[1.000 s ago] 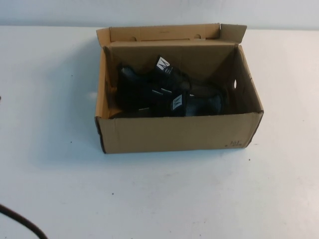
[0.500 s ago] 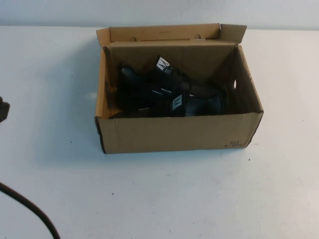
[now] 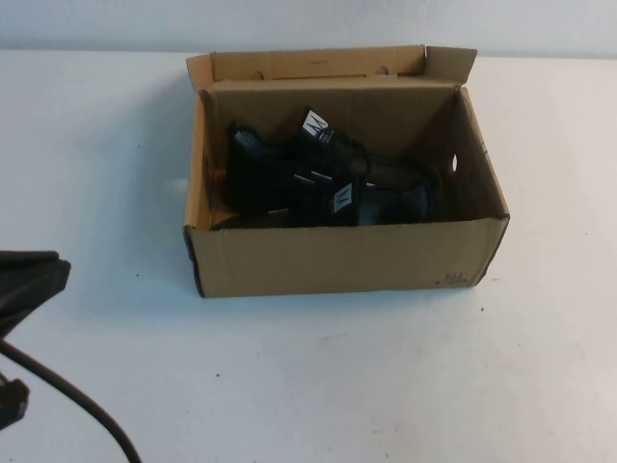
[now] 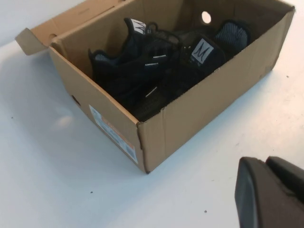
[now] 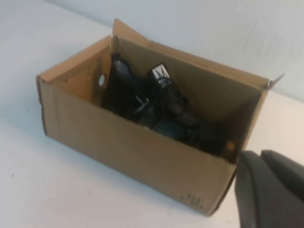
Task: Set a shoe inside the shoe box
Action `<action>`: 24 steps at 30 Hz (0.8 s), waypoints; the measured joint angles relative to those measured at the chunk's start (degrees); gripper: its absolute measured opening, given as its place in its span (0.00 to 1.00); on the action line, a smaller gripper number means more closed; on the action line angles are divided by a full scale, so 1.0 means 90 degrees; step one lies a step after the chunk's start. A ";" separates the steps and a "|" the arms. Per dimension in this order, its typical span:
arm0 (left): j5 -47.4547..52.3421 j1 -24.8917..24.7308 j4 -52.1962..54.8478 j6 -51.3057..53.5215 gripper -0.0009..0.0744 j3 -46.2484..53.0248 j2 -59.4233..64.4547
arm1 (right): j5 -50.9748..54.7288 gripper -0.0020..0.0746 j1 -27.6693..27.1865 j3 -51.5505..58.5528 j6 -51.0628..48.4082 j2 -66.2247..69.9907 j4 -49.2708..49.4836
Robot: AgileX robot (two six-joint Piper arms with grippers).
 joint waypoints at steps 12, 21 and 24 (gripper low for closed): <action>0.0021 0.0000 -0.1188 0.0502 0.01 0.0027 0.0000 | -0.0188 0.01 0.0000 0.1635 0.0171 -0.1314 -0.0663; 0.0021 0.0000 -0.1453 0.0507 0.01 0.0027 0.0000 | -0.0087 0.01 0.0000 0.1973 0.0171 -0.1314 -0.0663; 0.0021 0.0000 -0.1455 0.0507 0.01 0.0027 0.0000 | -0.0033 0.01 0.0000 0.2005 0.0171 -0.1314 -0.0663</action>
